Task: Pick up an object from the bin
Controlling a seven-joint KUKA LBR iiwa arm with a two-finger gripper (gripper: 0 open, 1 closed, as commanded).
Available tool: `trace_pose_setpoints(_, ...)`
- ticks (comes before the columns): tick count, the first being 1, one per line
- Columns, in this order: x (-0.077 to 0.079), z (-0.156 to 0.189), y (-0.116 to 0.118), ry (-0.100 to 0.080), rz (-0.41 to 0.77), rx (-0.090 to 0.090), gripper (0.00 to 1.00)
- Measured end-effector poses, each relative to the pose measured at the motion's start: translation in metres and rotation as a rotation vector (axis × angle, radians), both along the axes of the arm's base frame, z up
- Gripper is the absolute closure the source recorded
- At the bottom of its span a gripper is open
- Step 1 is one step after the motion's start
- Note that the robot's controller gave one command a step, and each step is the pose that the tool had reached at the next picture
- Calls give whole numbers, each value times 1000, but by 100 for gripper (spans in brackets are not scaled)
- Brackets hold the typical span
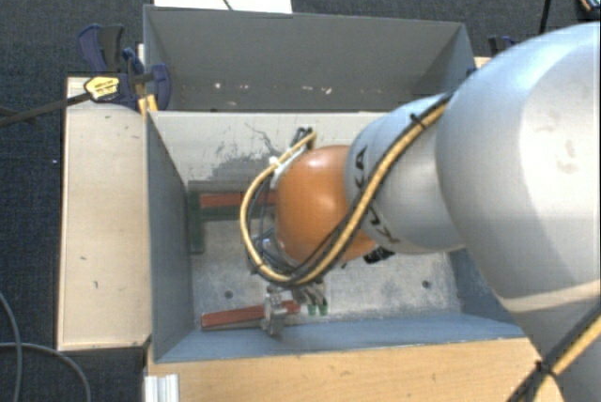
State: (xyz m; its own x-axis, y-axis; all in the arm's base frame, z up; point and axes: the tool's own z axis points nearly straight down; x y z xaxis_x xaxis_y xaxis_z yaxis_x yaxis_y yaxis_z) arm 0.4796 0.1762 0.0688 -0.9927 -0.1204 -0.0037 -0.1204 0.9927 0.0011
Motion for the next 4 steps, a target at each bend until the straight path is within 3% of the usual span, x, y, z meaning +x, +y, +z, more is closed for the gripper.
trace_pose_setpoints(1,4,32,-35,-2,-94,0,0)
trace_pose_setpoints(2,15,38,4,-2,223,1,0)
trace_pose_setpoints(3,5,3,32,-7,304,0,0)
trace_pose_setpoints(4,3,3,61,-10,564,0,0)
